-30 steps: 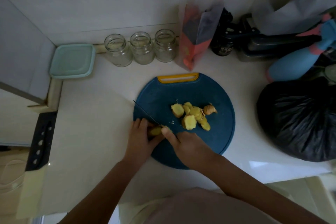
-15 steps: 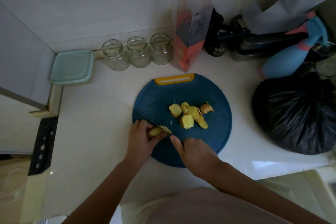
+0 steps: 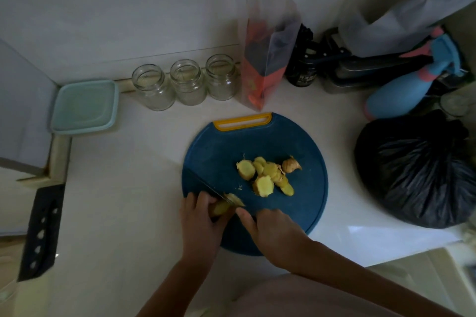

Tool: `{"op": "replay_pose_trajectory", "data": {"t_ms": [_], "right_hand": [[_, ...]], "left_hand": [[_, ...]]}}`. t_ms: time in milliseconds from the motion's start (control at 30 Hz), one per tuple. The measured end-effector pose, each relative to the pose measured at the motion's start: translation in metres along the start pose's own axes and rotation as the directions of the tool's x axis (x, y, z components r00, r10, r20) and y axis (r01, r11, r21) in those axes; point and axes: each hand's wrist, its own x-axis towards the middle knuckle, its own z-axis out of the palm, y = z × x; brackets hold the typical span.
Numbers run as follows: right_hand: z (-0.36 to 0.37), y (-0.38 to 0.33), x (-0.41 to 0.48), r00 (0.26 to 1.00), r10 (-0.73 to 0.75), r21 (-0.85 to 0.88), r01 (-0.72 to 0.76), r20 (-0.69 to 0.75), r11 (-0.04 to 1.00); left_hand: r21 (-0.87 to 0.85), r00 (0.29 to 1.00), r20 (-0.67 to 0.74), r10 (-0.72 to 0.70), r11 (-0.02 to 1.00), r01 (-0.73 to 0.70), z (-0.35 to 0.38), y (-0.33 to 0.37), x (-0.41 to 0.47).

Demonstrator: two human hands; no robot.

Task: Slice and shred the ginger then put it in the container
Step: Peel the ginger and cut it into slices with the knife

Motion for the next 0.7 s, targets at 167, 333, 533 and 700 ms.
{"op": "replay_pose_trajectory", "data": {"t_ms": [167,333,533,700], "right_hand": [[0.002,0.001,0.001,1.0,0.017,-0.012,-0.017,-0.017,1.0],[0.007,-0.002,0.004,0.998,-0.002,-0.063,-0.002,-0.062,0.998],[0.005,-0.017,0.019,0.998,-0.039,0.004,0.04,-0.057,0.999],[0.007,-0.017,0.014,0.992,-0.088,-0.05,0.083,-0.095,0.995]], "left_hand": [[0.011,1.0,-0.02,-0.001,1.0,0.001,0.004,0.0,0.0],[-0.003,0.999,-0.037,0.01,1.0,-0.011,0.004,0.0,0.005],[-0.033,0.999,-0.04,0.022,0.999,-0.023,0.003,0.001,0.002],[-0.097,1.0,0.007,0.008,0.995,-0.008,-0.005,0.002,0.009]]}}
